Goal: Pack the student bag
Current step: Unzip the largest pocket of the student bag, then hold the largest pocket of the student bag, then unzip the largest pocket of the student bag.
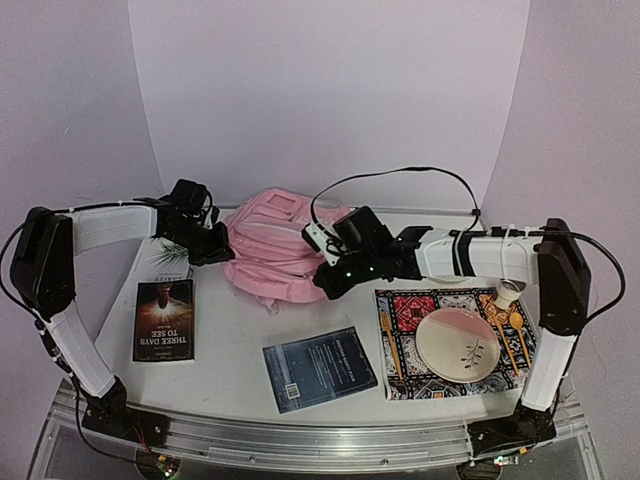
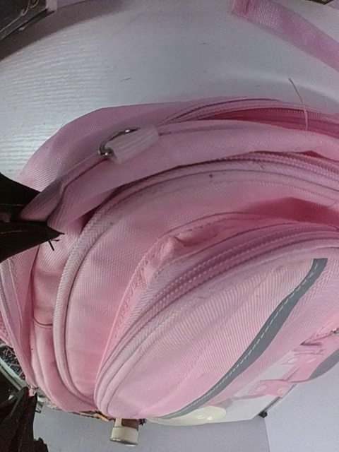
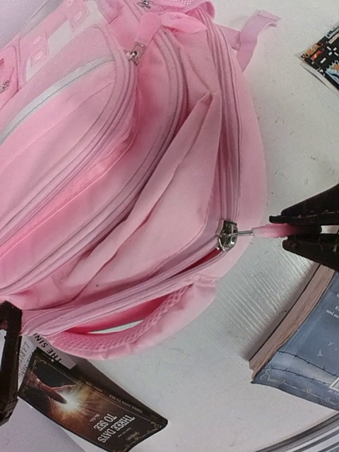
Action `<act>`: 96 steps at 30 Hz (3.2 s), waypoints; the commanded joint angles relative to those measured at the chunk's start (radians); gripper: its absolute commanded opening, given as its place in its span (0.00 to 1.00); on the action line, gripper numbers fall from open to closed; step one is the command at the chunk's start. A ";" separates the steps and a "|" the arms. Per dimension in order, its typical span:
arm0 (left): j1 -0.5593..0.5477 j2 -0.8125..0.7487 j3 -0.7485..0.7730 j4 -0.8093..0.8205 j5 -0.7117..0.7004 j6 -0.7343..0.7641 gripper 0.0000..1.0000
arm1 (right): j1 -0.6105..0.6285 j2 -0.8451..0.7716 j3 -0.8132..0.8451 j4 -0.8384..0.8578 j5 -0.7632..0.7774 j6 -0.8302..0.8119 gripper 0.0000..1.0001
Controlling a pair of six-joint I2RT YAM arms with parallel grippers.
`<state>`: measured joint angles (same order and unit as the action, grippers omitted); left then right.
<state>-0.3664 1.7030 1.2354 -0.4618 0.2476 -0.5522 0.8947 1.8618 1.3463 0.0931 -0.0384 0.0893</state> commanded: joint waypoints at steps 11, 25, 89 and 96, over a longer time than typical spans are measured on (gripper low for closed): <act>0.115 0.153 0.249 -0.041 -0.164 0.014 0.57 | 0.071 0.091 0.209 -0.136 -0.109 0.058 0.00; -0.060 -0.132 -0.082 -0.011 0.013 -0.342 0.93 | 0.089 0.188 0.318 -0.118 -0.070 0.095 0.00; -0.270 -0.049 -0.165 0.312 0.086 -0.511 0.20 | -0.250 0.084 0.096 -0.113 -0.064 0.032 0.19; -0.290 -0.063 -0.158 0.335 0.037 -0.491 0.59 | -0.209 -0.002 0.078 -0.113 -0.068 0.003 0.46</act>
<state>-0.6595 1.6714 1.0282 -0.2101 0.3033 -1.0522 0.6519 1.9656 1.4090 -0.0147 -0.0906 0.1215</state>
